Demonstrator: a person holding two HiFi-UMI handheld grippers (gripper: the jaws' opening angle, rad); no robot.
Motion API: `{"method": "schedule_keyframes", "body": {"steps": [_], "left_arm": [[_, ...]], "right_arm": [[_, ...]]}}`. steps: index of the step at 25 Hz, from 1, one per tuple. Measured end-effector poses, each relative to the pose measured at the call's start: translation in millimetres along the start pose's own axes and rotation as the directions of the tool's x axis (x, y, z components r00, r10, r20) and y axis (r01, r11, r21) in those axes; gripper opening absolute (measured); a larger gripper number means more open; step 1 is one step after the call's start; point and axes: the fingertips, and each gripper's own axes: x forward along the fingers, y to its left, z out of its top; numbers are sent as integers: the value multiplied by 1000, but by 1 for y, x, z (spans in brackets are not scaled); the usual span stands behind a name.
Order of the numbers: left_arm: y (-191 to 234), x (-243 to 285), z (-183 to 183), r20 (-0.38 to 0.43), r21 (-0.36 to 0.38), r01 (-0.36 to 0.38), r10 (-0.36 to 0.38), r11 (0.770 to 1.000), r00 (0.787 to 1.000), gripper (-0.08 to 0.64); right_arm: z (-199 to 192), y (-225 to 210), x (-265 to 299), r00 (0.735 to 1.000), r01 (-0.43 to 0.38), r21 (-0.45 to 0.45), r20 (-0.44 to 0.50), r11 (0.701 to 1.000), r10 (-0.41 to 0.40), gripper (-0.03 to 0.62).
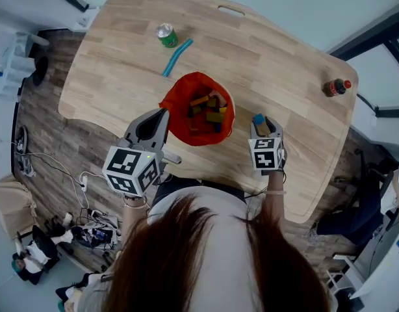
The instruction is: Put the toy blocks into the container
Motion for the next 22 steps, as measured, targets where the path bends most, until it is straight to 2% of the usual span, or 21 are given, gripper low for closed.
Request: {"method": "schedule_keyframes", "body": {"steps": [22], "left_arm": [[5, 18, -2, -44, -4, -27, 27, 1000, 999, 9]], "right_arm": [[-18, -2, 30, 995, -70, 7, -78, 998, 70, 176]]}}
